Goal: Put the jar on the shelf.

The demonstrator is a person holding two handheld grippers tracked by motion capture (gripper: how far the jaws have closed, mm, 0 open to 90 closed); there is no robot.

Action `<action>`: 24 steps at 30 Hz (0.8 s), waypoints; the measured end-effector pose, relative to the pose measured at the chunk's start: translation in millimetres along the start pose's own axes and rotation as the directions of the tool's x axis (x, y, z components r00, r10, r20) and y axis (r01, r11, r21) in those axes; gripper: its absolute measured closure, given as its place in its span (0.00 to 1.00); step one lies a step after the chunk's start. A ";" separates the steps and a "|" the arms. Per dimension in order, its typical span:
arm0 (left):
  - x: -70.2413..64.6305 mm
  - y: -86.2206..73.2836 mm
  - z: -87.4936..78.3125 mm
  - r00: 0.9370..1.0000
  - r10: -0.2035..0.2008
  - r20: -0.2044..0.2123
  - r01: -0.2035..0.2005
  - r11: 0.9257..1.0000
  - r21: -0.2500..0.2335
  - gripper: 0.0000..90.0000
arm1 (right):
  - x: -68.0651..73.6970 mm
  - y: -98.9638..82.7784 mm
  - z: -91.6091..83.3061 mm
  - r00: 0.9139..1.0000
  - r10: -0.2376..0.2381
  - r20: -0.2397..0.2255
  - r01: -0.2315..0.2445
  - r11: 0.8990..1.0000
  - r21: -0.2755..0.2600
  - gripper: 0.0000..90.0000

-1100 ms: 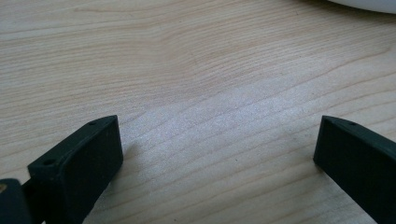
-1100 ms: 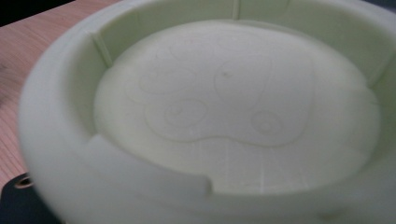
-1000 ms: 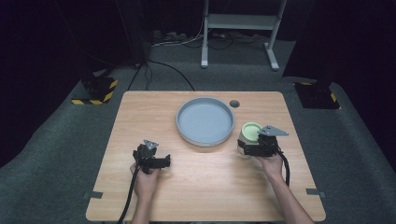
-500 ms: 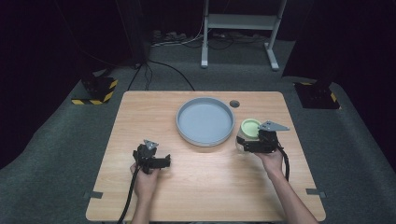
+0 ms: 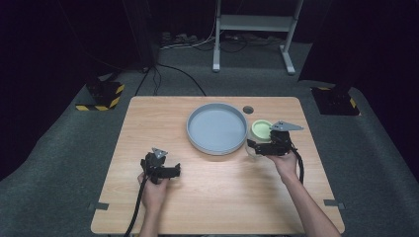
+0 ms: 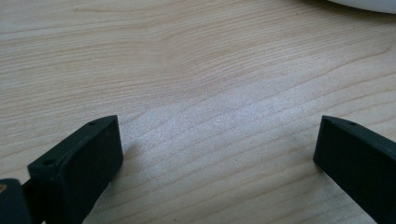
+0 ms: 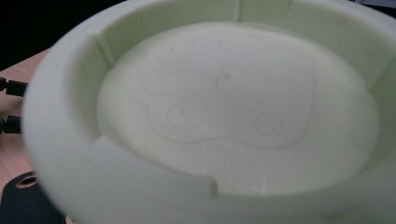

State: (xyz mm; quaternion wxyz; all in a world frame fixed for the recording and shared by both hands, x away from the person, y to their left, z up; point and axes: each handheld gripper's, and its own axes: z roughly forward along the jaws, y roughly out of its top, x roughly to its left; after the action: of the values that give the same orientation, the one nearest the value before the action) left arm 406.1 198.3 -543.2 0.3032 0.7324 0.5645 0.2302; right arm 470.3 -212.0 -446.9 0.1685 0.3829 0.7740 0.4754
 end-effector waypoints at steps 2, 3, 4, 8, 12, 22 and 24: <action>0.0 0.0 0.0 1.000 0.000 0.000 0.000 1.000 0.000 0.01 | 1.0 3.0 0.9 1.000 -0.005 -0.004 0.005 1.000 -0.002 0.12; 0.0 0.0 0.0 1.000 0.000 0.000 0.000 1.000 0.000 0.02 | 1.5 4.2 1.2 1.000 -0.006 -0.004 0.006 1.000 -0.001 0.12; 0.1 0.0 0.0 1.000 0.001 0.000 -0.001 1.000 0.001 0.02 | 2.0 5.8 1.9 1.000 -0.009 -0.005 0.009 1.000 0.000 0.12; 0.0 0.0 0.0 1.000 0.001 0.000 -0.001 1.000 0.000 0.02 | 2.5 9.4 3.8 1.000 -0.010 -0.013 0.011 1.000 0.005 0.12; 0.0 0.0 0.0 1.000 0.000 0.000 0.000 1.000 0.000 0.01 | 2.9 13.3 5.3 1.000 -0.006 -0.020 0.006 1.000 0.006 0.12; 0.1 0.0 0.0 1.000 0.001 0.000 -0.001 1.000 0.001 0.01 | 5.9 27.5 13.5 0.999 -0.013 -0.032 0.013 1.000 0.009 0.12; 0.1 0.0 0.0 1.000 0.001 0.000 -0.001 1.000 0.001 0.02 | 6.8 30.0 15.6 0.999 -0.017 -0.034 0.018 1.000 0.010 0.12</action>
State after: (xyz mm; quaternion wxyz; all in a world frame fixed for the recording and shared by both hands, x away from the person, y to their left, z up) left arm 406.1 198.4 -543.1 0.3028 0.7328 0.5642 0.2301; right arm 488.6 -189.8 -427.9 0.1577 0.3689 0.7825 0.4762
